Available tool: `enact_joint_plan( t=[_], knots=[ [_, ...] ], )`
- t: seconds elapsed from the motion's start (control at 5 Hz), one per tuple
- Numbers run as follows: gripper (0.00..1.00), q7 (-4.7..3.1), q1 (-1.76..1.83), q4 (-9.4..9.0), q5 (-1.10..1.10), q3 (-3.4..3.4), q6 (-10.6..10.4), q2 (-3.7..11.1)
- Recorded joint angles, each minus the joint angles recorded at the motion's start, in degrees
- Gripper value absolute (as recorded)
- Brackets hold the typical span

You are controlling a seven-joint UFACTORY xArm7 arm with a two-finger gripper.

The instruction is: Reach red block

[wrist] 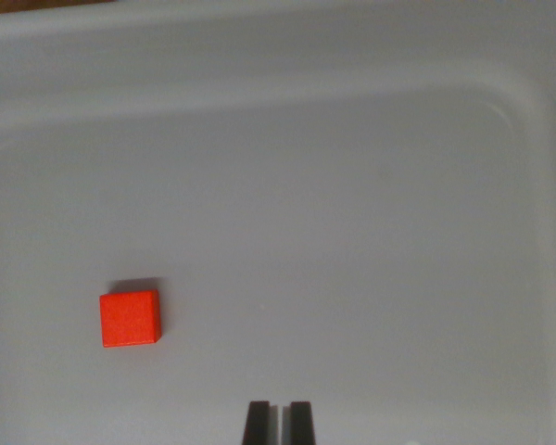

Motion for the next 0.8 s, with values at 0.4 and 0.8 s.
enact_joint_plan(
  t=[0.4, 0.8],
  knots=[
    [0.0, 0.08, 0.29, -0.96, 0.04, 0.28, -1.5, 0.78],
    [0.0, 0.18, 0.64, -2.09, 0.08, 0.61, -3.3, 1.69]
  ],
)
